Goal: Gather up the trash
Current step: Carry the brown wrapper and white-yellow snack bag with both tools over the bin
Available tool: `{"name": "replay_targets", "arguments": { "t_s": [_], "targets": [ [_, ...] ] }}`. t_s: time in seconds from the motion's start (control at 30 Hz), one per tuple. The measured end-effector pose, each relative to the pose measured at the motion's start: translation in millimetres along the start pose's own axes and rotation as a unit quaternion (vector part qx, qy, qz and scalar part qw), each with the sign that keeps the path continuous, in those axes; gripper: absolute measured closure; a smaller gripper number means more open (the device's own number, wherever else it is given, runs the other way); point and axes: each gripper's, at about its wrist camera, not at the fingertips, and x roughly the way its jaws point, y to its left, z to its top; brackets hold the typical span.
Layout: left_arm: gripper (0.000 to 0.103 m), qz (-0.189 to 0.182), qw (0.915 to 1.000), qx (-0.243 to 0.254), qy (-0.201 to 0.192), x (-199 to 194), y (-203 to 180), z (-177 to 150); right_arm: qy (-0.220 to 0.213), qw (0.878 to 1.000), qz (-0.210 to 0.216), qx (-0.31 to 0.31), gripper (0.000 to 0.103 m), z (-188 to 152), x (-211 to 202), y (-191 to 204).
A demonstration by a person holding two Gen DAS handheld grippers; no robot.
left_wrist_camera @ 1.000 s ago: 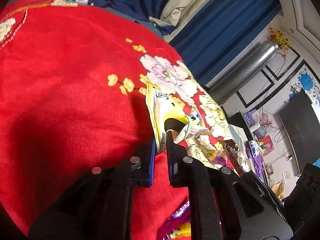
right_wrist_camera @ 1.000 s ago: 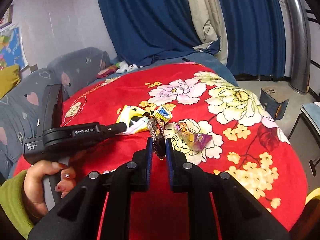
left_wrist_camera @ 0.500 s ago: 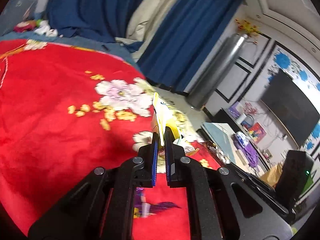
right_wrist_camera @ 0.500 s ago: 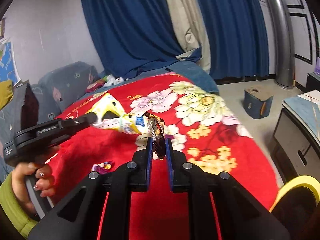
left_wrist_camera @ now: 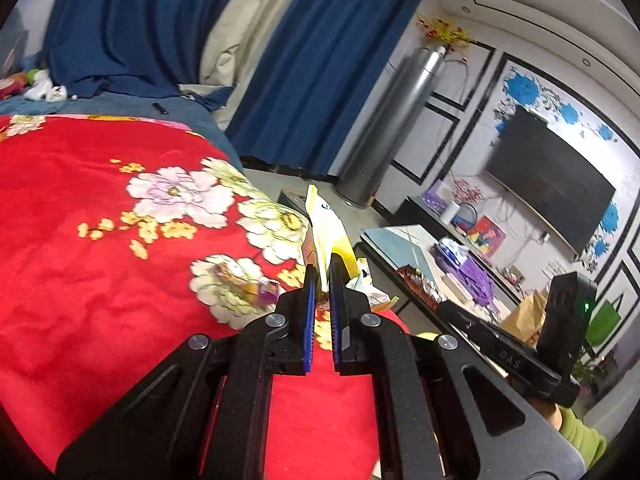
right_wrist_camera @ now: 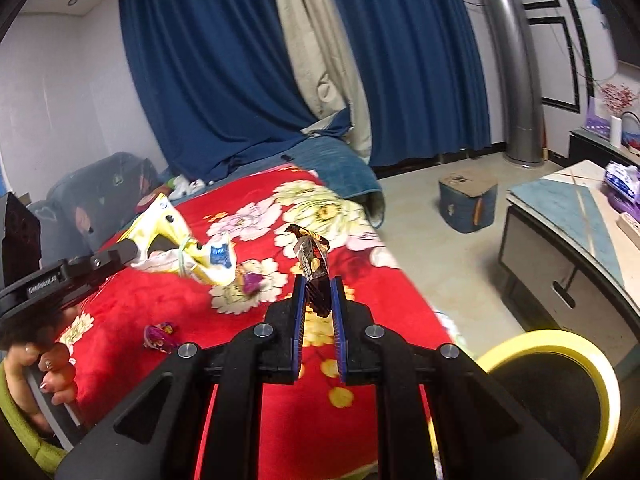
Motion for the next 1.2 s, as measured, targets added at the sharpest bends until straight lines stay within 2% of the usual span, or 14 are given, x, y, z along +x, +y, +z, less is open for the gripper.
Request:
{"name": "replay_targets", "arguments": {
  "t_s": [0.6,1.2],
  "targets": [
    [0.100,-0.043,0.9948,0.078,0.048,25.6,-68.6,-38.1,0.004,0.997,-0.066,0.044,0.090,-32.0,-43.6,-59.6],
    [0.100,-0.078,0.9797,0.152,0.105,55.6,-123.3,-82.0,0.007,0.989,-0.132,0.070,0.090,-61.2,-79.7,-105.3]
  ]
}}
